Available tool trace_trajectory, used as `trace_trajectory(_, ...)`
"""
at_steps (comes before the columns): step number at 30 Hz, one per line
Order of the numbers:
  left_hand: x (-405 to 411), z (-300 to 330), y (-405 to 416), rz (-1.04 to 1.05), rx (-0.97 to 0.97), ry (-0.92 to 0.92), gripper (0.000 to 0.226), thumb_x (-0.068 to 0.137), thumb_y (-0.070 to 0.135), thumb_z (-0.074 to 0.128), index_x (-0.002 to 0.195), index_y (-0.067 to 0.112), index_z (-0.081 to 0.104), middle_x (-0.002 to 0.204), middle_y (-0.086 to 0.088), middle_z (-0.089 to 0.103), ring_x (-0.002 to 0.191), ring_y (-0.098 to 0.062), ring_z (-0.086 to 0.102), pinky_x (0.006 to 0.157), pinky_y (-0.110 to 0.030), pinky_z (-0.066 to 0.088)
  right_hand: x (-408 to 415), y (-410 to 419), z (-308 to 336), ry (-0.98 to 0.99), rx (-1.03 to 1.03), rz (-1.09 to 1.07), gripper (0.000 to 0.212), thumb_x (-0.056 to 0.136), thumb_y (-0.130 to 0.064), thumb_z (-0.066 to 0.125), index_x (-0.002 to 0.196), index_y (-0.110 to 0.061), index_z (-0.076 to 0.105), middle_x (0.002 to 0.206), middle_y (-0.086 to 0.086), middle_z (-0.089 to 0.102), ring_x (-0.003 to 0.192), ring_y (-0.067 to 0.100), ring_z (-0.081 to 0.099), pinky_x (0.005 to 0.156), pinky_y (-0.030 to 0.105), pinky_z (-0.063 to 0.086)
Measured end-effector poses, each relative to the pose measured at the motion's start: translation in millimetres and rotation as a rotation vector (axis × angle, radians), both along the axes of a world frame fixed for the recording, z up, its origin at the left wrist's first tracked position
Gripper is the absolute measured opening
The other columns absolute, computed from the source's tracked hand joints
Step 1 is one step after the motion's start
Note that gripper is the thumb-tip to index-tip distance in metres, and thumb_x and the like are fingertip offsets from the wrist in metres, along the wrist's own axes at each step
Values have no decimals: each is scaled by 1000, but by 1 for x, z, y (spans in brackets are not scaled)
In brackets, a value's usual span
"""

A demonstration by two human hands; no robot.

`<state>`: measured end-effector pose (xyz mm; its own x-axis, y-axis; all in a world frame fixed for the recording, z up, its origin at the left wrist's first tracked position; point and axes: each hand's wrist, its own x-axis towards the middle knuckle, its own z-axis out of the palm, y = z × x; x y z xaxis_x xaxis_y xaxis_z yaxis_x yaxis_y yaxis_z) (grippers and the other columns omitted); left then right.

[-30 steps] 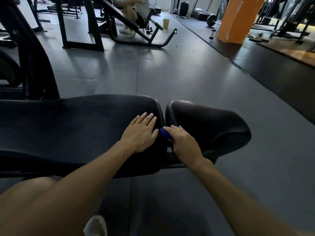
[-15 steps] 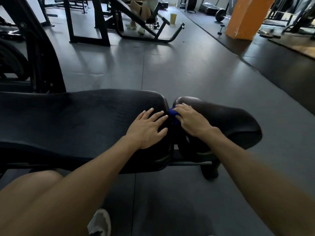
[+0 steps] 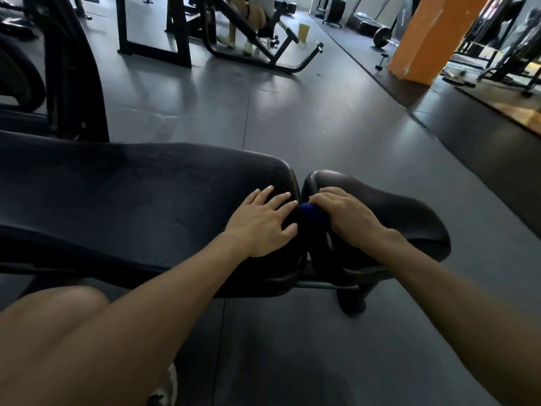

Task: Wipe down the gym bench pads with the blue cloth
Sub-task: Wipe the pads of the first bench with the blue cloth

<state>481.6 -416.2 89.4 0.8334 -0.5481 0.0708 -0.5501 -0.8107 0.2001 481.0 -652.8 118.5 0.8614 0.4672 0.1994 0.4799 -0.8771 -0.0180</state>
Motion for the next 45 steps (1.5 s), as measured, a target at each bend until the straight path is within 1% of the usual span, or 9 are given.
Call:
trace_trajectory(3,-1,1,1,-5,1,11,65,102,60,20,163,35,15,171,9,8,158,-20,-6,128,-43,-3,2,1,0,25,15,-15,39,84,1,66,122,-10,66,119,9,67,119,28,58,102,46,48)
trace_trajectory(8,-1,2,2,-3,-2,11,67,103,61,21,163,33,14,171,8,5,158,-20,-8,128,-44,-3,-43,-11,4,17,-7,153,38,86,-4,70,122,-12,65,120,4,67,119,19,57,104,34,48)
trace_trajectory(13,-1,0,2,-7,-1,17,67,102,62,21,163,33,14,171,8,6,158,-21,-8,128,-44,-3,18,-7,6,36,-5,110,43,81,6,65,122,-9,68,121,10,68,120,29,59,107,42,45)
trace_trajectory(17,-1,0,0,-20,-5,7,68,102,62,22,163,33,15,171,7,8,158,-21,-6,128,-44,-2,11,-10,-5,65,113,-12,49,87,10,60,132,-10,63,135,9,63,134,27,50,115,45,39)
trace_trajectory(24,-6,3,-2,-55,19,-70,60,103,57,27,159,37,27,169,7,19,157,-19,6,127,-49,5,-73,-7,-26,77,267,28,46,94,2,62,136,-15,61,144,-1,56,146,15,35,125,36,19)
trace_trajectory(31,-41,5,4,-87,87,7,62,104,60,20,162,38,12,171,7,4,158,-21,-7,128,-47,-2,-115,6,-39,2,211,67,38,90,-10,60,128,-13,63,141,5,58,146,25,36,124,46,23)
trace_trajectory(34,-61,5,10,-83,98,11,63,105,61,18,163,37,9,171,6,1,157,-22,-9,128,-45,-3,-127,5,-46,-34,108,81,44,85,-5,73,126,-15,63,142,6,58,148,27,34,122,50,27)
trace_trajectory(39,-95,2,17,-66,132,-71,66,106,58,21,164,30,8,172,3,3,158,-26,-5,128,-44,0,-141,8,-44,-53,156,46,46,83,2,73,124,-14,63,143,7,57,149,26,31,124,39,14)
trace_trajectory(45,-125,-5,27,-61,179,-146,76,103,55,34,164,22,3,172,1,0,158,-27,-6,128,-42,-2,-156,7,-44,-23,217,-2,48,85,8,69,127,-16,63,145,5,55,149,24,29,125,43,19)
